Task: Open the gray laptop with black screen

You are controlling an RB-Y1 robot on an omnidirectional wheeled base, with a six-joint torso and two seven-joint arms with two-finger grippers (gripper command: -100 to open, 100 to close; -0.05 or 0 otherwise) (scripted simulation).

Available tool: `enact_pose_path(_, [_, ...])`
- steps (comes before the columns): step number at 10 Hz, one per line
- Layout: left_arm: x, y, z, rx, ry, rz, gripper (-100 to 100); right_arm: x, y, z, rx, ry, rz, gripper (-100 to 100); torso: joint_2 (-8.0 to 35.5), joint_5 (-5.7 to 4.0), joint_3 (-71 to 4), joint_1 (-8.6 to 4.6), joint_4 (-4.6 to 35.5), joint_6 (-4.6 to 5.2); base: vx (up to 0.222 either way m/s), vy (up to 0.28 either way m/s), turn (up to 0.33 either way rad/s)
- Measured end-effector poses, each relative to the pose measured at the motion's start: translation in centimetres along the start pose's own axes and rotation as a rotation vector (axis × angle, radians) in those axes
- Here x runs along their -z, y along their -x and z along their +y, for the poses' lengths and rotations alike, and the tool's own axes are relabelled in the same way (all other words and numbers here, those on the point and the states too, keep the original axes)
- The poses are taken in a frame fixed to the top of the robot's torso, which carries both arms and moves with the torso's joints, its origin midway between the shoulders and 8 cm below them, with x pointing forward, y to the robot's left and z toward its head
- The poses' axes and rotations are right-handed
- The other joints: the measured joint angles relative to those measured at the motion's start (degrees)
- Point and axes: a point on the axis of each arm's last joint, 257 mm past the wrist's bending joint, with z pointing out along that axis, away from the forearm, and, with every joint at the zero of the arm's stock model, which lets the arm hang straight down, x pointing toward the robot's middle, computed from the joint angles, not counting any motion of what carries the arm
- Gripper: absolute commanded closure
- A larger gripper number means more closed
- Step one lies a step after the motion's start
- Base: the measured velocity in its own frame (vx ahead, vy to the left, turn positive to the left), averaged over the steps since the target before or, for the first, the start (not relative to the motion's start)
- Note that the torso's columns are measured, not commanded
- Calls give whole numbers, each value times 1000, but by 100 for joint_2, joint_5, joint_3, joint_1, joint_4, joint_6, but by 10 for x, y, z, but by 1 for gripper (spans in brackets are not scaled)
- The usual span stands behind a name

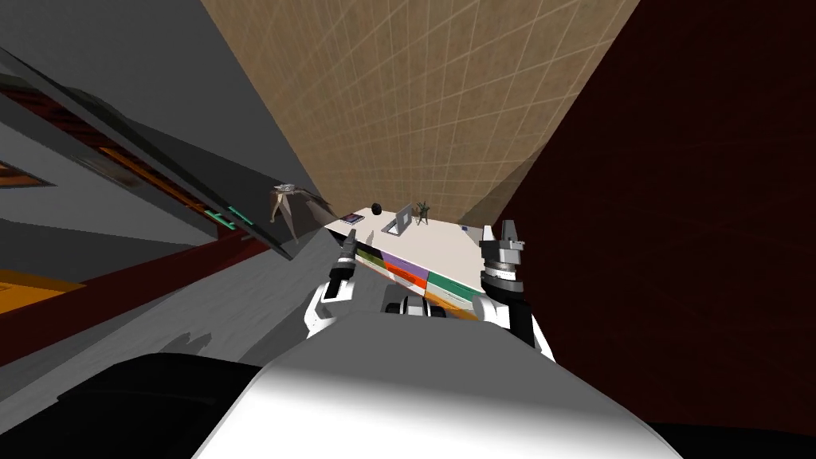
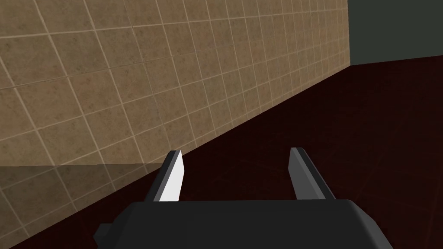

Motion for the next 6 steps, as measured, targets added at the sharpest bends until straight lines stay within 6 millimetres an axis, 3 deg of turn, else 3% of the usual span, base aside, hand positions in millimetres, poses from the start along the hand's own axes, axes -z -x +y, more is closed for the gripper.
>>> enact_pose_path(2, [-10,5,14,-45,44,-8,-100,0,0,0,0,0,0,0,-1,0,-1,-1,0,6,0,-20,-218])
enact_pose_path(4, [-16,8,28,-86,91,-15,-100,0,0,0,0,0,0,0,0,0,0,0,0,0,2,-9,-98])
enact_pose_path(6, [-25,10,44,-125,139,-24,-100,0,0,0,0,0,0,0,-1,0,-1,-3,0,7,5,-3,-261])
